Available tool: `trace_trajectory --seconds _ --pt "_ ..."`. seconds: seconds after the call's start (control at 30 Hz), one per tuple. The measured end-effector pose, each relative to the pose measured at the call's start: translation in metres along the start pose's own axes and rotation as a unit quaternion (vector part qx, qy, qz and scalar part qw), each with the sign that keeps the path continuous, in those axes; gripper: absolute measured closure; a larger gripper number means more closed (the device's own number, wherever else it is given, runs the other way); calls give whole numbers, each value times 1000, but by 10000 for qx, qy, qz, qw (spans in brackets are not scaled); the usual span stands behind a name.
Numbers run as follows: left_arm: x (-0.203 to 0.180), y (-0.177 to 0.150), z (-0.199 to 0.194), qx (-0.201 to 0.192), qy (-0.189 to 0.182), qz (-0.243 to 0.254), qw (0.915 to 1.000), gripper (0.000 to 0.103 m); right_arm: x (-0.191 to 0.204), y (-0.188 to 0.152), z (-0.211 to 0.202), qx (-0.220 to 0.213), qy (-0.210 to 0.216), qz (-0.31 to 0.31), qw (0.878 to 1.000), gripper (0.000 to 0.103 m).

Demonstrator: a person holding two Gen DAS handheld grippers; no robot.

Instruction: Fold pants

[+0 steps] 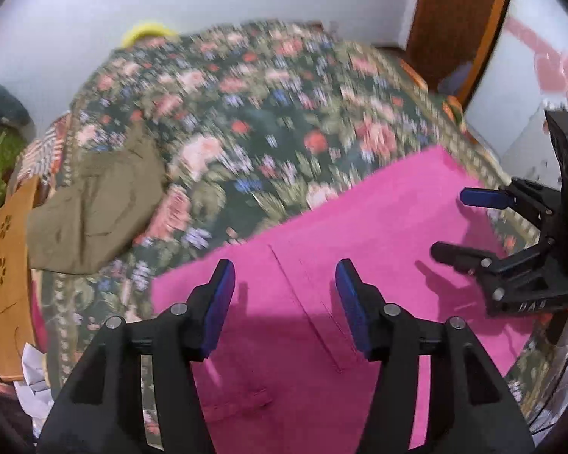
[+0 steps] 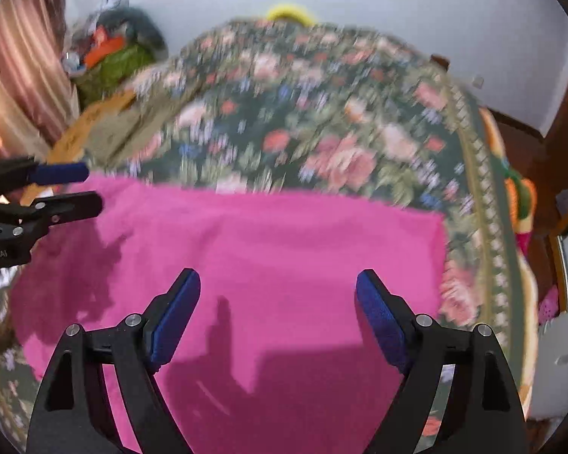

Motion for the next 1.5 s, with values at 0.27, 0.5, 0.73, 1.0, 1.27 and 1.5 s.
trace_trajectory --seconds 0.27,0.5,0.73,1.0,1.27,1.5 --pt "-9 -33 14 181 162 296 9993 38 10 -32 14 564 -222 -467 9971 20" --pt "-1 -58 -9 23 293 311 9991 31 0 -62 -12 489 -123 55 9987 20" --pt "16 -79 -26 84 179 -70 9998 25 -8 -90 -36 387 -56 513 9979 20" --pt "24 -105 -46 -41 278 -217 9994 23 -9 -118 -57 367 -111 662 9971 20" --pt "36 -114 -65 -112 760 -273 9967 22 -4 -120 -71 343 -338 604 9970 20" --pt "72 -127 -97 -77 311 -1295 9911 22 25 -91 -94 -270 -96 448 9986 20"
Point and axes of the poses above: each gripper's, at about its wrist camera, not at the fingertips, and z roughly the way its jaws point, x to its left, y to its top, the point moved 4 cm from there along z, roughly the way its jaws point, and after that the axes turned 8 degrees about y, right-handed, at the moved point
